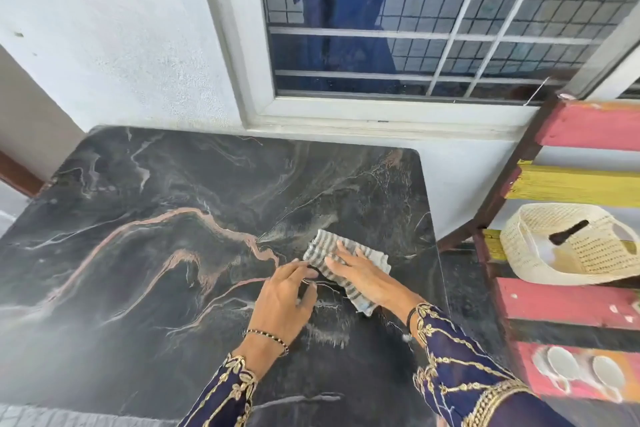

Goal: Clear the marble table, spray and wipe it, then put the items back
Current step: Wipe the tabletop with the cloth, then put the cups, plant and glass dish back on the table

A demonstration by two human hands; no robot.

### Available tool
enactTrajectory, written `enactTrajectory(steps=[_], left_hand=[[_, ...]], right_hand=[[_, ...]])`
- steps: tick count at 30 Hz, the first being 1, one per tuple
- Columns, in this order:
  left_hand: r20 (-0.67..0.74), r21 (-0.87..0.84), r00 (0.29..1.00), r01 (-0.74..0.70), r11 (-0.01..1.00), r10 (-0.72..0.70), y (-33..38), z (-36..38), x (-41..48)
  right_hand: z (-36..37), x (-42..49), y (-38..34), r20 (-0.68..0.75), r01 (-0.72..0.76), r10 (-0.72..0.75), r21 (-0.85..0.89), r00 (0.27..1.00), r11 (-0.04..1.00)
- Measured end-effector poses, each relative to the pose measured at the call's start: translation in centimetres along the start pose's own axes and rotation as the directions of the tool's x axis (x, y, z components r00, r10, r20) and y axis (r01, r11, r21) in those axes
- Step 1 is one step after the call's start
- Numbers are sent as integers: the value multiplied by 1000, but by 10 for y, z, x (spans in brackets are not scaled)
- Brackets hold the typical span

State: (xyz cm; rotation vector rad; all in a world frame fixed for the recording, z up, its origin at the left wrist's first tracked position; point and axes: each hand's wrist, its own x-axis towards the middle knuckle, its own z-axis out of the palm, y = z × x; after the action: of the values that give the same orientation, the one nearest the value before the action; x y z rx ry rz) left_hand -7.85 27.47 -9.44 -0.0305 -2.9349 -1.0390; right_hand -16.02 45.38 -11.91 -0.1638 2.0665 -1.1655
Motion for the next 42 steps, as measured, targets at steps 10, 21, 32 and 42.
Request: enactTrajectory(steps=[10, 21, 32, 42], left_hand=[[110, -98, 993, -20, 995, 30, 12, -8, -37], [197, -143, 960, -175, 974, 201, 109, 37, -11], [334, -140, 909, -212, 967, 248, 221, 158, 41], [482, -120, 865, -89, 989, 137, 321, 316, 95]], right_hand=[[18, -91, 21, -174, 89, 33, 649, 984, 755], [-40, -151, 64, -425, 261, 164, 770, 890, 583], [-157, -181, 154, -480, 315, 379, 851, 791, 420], [-320, -177, 280, -450, 406, 628, 886, 635, 224]])
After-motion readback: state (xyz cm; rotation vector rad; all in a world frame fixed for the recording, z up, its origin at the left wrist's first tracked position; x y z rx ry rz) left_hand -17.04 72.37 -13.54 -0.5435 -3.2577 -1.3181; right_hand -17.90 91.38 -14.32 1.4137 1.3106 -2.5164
